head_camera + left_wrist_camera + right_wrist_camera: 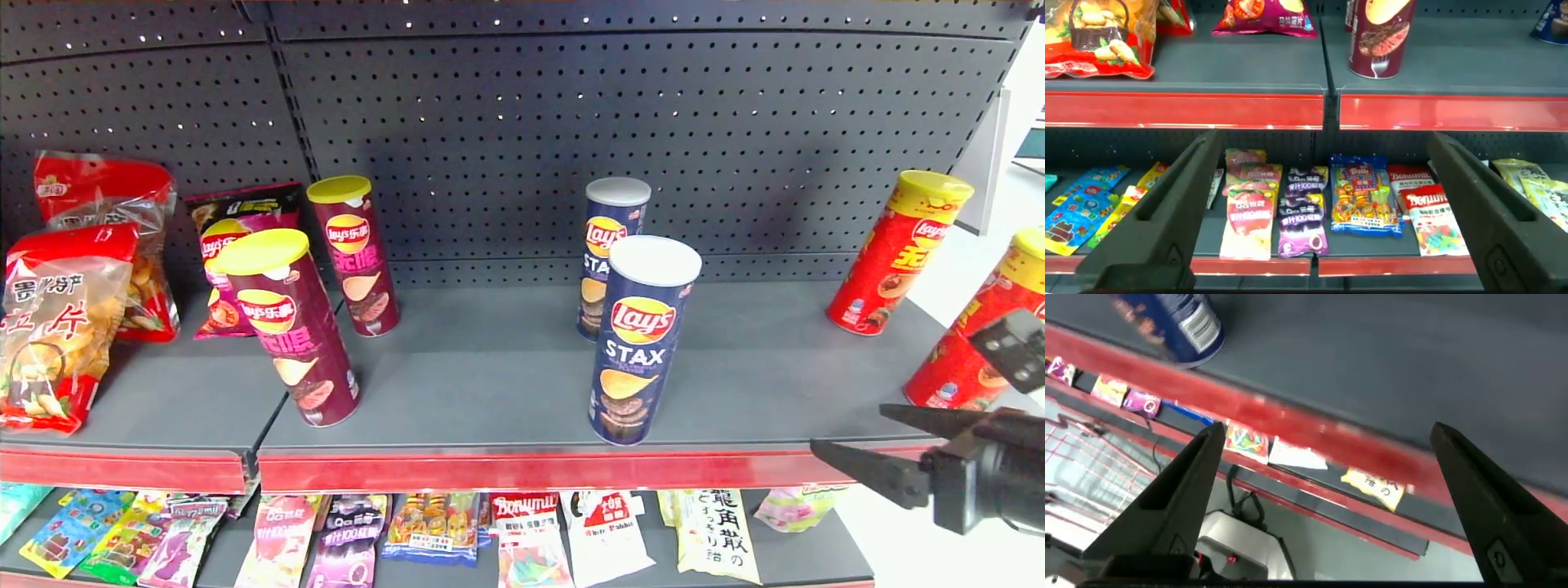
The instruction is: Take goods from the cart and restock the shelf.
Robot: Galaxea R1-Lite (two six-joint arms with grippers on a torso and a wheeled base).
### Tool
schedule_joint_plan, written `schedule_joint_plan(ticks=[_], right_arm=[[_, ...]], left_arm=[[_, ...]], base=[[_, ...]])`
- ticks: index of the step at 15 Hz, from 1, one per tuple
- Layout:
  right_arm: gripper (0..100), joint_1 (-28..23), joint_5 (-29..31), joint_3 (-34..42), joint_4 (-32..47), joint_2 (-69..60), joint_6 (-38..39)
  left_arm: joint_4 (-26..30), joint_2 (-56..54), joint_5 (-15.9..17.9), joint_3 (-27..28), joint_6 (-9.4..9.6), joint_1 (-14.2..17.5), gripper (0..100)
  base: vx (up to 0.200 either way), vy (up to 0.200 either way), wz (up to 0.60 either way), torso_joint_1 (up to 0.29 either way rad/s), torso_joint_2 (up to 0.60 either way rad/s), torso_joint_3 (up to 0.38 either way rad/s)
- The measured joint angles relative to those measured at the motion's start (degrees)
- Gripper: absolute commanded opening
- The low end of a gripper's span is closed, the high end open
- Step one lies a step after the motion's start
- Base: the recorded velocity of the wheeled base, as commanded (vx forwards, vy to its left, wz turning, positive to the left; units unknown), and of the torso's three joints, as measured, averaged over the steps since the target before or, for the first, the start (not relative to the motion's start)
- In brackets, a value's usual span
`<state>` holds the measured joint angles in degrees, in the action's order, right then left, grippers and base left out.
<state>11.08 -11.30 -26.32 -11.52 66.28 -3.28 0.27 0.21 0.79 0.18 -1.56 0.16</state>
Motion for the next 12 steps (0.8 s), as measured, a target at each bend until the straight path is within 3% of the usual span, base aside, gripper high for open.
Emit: schedule_joint_plan(ticks=[4, 12], right_arm=[[100, 1.9, -1.48, -3.06, -2.0, 9.63, -0.22], [100, 8.16, 1.84, -7.67, -3.97, 19.52, -0.22]], left_arm=[[0.0, 0.0, -0.01, 0.0, 0.01, 0.0, 100], [0.0, 0.0, -0.01, 0.0, 0.01, -0.02, 100]], base=[[0.0, 0.0, 0.0, 0.0, 0.0, 0.0], [0.0, 0.0, 0.0, 0.0, 0.0, 0.0]])
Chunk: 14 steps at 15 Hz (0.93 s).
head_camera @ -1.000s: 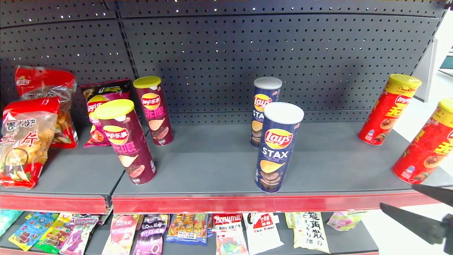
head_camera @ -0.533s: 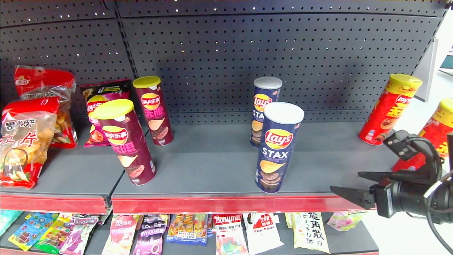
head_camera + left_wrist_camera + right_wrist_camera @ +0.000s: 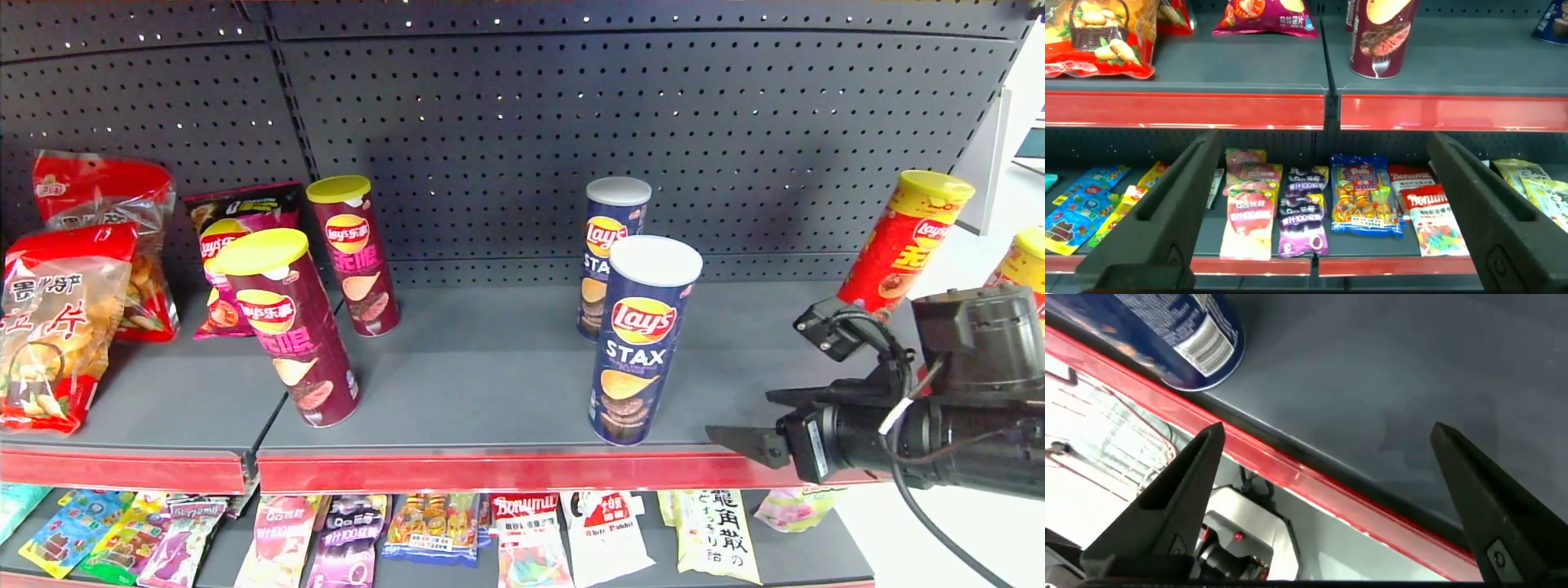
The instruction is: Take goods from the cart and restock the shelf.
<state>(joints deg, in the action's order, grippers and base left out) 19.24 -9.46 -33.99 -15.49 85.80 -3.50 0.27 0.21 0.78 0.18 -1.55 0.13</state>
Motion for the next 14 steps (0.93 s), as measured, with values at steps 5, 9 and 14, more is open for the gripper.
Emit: schedule_joint_plan(ticks=[5, 9, 14], right_arm=[[100, 1.46, 1.99, -2.74, -0.07, 4.47, 0.0], [100, 2.54, 2.16, -4.88, -0.05, 7.69, 0.06], [100, 2.78, 2.16, -7.17, -0.29, 11.36, 0.02]], left_arm=[[0.0, 0.0, 0.01, 0.0, 0.0, 0.02, 100], [0.0, 0.0, 0.01, 0.0, 0.0, 0.02, 100], [0.0, 0.0, 0.0, 0.0, -0.01, 0.02, 100]], base=[[0.0, 0.0, 0.0, 0.0, 0.0, 0.0], [0.0, 0.0, 0.0, 0.0, 0.0, 0.0], [0.0, 0.0, 0.0, 0.0, 0.0, 0.0]])
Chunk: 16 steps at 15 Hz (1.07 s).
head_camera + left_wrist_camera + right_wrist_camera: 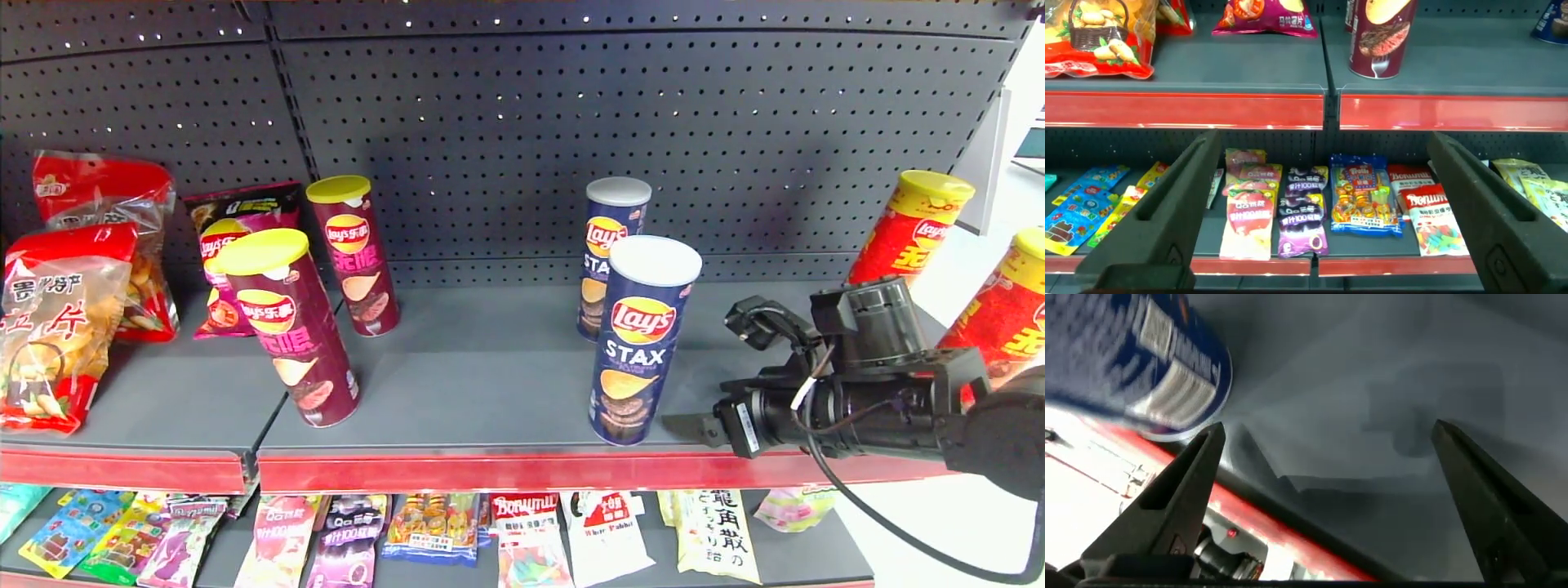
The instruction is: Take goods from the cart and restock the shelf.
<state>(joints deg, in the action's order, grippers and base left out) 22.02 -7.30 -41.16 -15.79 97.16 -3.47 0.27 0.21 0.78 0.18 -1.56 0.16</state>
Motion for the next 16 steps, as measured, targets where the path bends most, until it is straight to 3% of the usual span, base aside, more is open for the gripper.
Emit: schedule_joint_plan(ticks=[16], right_arm=[[100, 1.35, 0.88, -3.07, 0.2, 3.22, -0.13]], left_arm=[[0.0, 0.0, 0.0, 0.0, 0.01, 0.0, 100]], base=[[0.0, 0.0, 0.0, 0.0, 0.0, 0.0]])
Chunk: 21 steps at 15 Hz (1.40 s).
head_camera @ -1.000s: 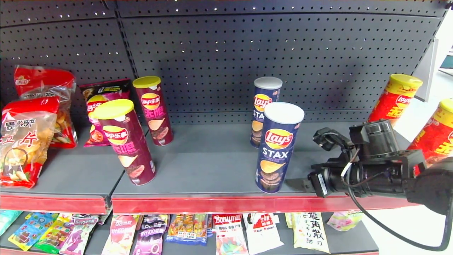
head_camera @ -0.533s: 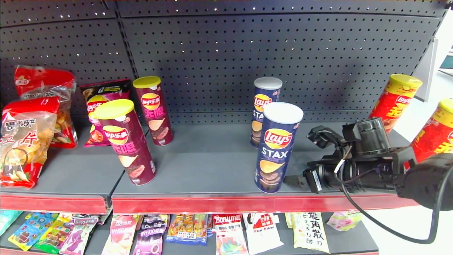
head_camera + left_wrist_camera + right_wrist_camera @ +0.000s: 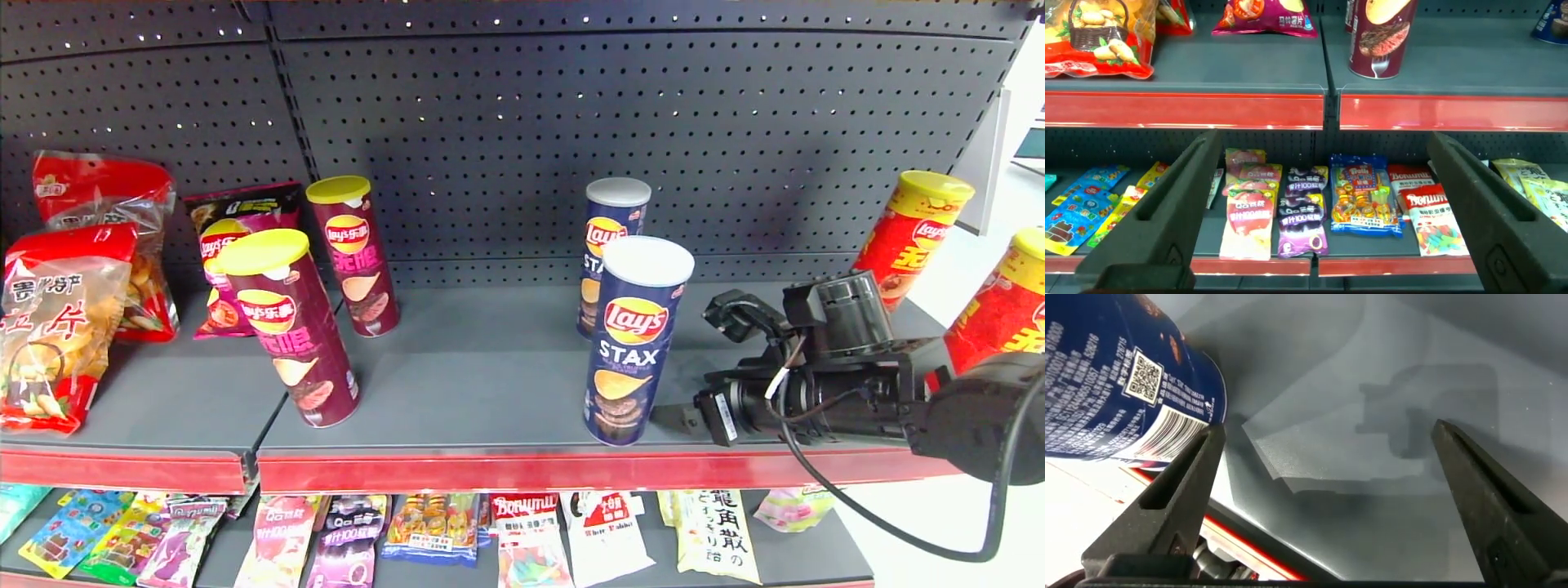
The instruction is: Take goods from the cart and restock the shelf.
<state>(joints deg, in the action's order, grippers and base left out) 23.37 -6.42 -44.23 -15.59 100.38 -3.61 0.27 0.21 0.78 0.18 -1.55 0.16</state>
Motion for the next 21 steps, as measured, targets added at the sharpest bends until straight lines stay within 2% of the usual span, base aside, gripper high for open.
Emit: schedule_joint_plan(ticks=[11, 21], right_arm=[[100, 2.93, 1.07, -0.91, 0.05, 0.65, 0.13], [100, 2.17, 1.07, 0.13, 0.35, -1.34, 0.22]], left_arm=[[0.0, 0.0, 0.0, 0.0, -0.01, -0.02, 100], [0.0, 0.0, 0.01, 0.0, -0.01, 0.0, 100]], base=[[0.0, 0.0, 0.0, 0.0, 0.0, 0.0], [0.0, 0.0, 0.0, 0.0, 0.0, 0.0]])
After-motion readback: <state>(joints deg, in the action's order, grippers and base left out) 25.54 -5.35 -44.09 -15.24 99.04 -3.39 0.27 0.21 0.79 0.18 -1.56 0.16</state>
